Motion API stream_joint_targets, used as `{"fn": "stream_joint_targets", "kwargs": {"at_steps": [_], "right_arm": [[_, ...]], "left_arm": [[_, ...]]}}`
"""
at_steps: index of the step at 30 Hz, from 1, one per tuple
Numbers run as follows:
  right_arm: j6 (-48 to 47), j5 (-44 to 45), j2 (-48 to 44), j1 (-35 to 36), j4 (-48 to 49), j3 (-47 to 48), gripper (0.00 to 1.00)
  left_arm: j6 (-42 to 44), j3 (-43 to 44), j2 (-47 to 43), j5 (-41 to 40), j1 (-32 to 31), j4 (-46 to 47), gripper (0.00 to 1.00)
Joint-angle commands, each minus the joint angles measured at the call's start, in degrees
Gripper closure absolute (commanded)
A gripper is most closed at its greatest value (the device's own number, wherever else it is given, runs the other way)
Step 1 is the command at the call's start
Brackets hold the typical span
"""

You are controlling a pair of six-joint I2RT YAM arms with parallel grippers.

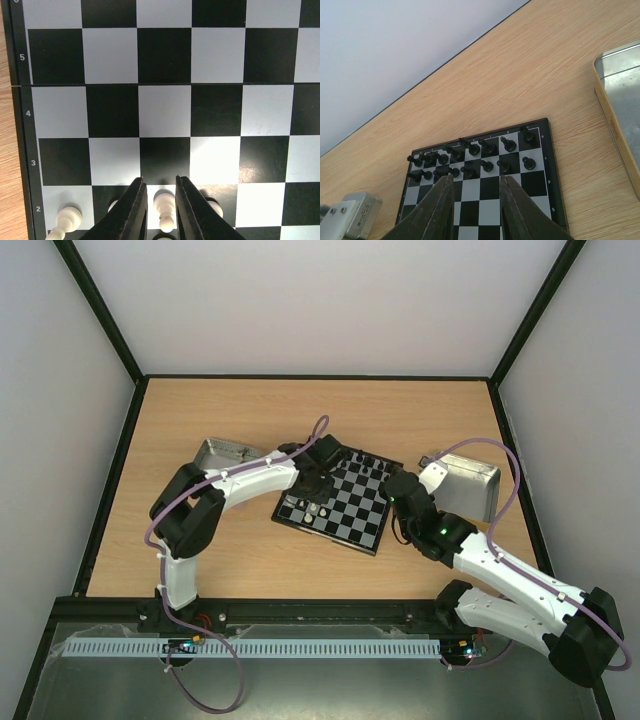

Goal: Set up the chess pieces on the board
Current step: Adjust the chess piece on the chessboard.

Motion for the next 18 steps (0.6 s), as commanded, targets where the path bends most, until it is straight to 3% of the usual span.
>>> {"fn": "stream_joint_targets", "kwargs": {"at_steps": [1, 18], "right_arm": [[0.55, 1.17, -0.79, -0.15, 0.98, -0.59, 0.75], [0.55, 0.59, -0.52, -0.21, 1.53, -0.81, 0.75]], "left_arm": [[0.65, -0.81, 1.09, 1.08, 0.25, -1.80, 0.81], [0.46, -3.84, 0.30, 1.96, 0.20, -1.72, 0.88]]}}
